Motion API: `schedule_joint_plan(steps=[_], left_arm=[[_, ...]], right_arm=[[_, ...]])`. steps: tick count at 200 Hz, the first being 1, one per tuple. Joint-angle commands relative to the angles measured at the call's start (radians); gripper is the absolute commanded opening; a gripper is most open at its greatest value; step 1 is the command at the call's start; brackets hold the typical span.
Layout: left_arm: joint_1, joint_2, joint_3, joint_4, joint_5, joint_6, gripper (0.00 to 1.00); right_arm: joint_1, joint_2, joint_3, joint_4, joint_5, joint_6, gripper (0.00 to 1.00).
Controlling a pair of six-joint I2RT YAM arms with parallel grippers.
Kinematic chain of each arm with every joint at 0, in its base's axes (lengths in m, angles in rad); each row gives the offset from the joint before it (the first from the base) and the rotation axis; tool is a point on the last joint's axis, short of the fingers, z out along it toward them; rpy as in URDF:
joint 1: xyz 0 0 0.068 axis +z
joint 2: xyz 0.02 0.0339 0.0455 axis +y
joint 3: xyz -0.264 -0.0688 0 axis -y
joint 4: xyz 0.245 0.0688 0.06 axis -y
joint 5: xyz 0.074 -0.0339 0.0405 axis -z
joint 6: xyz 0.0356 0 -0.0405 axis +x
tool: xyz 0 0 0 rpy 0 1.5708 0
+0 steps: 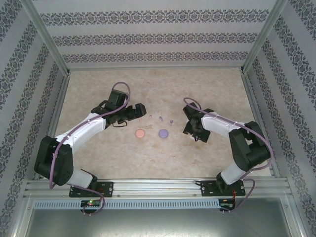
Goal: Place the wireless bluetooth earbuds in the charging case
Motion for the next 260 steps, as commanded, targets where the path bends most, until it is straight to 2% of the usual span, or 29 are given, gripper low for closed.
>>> schedule_joint_plan(steps=[1,107,135,172,184,228,260], left_arm=[[-0.016,0.001,0.033,0.003,-0.009,0.022,0.99],[-0.045,0.011,0.041,0.006,-0.022,0.021,0.99],[-0.048,0.002,0.059,-0.022,-0.010,0.003,0.99],[-0.049,-0.004,0.051,-0.041,0.004,-0.081,0.99],[-0.052,-0.016,0.008,0.038,0.010,-0.086,0.99],[-0.066,-0.088,-0.245,0.561,0.121,-0.062,0.99],[-0.115,-0.056,-0.297,0.764,0.125,-0.067,0.99]], right_arm=[[0.014,0.030,0.028,0.008,0.002,0.002,0.76],[-0.007,0.005,-0.065,0.075,0.008,0.062,0.70],[-0.007,0.000,-0.069,0.079,0.000,0.050,0.64],[-0.006,-0.037,-0.086,0.098,-0.029,0.042,0.49],[-0.003,-0.070,-0.092,0.108,-0.044,0.050,0.46],[0.002,-0.238,-0.053,0.156,-0.109,0.130,0.45],[-0.004,-0.264,0.037,0.204,-0.138,0.244,0.45]])
